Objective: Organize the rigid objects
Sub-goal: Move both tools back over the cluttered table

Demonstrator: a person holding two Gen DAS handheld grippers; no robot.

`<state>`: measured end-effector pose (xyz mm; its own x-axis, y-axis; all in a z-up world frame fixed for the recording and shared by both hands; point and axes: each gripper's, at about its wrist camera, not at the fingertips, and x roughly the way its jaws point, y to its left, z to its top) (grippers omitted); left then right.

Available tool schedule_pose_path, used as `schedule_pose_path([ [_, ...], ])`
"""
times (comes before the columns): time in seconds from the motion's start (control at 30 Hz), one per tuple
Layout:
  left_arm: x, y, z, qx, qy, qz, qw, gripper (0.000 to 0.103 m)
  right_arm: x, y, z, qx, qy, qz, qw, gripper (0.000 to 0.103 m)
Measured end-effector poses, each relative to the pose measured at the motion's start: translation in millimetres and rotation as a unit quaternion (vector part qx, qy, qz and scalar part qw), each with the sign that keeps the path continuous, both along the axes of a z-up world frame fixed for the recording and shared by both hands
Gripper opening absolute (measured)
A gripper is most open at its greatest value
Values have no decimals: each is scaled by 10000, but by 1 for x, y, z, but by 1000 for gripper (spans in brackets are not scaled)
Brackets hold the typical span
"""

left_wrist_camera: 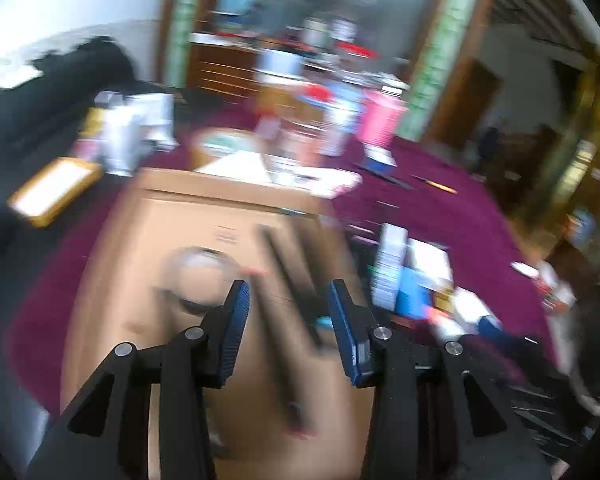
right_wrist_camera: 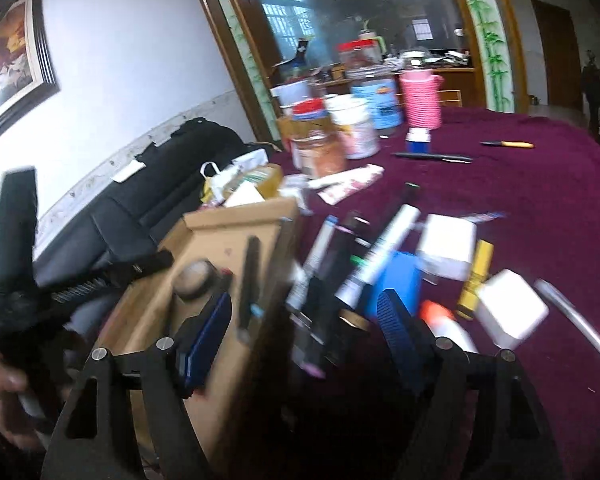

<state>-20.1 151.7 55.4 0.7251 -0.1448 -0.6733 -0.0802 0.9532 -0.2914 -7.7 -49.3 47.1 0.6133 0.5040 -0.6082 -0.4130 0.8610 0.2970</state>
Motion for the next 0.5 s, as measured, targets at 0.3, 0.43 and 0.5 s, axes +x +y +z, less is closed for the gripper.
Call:
schedule_pose_path([
  [0.3,21,-99,-13,387,380,-966,9938,39,-12,-62,-23,-948,302,-553,9935,84],
  [0.43,26,-109,-25,96,497,-1085,9928,39,-18,-81,-27,-1080,213,-642,9919,88],
  [0.5,19,-118,-25,279,476,-1071,9927,39,-17,-82,-31,-1061,314,-579,9922,88],
])
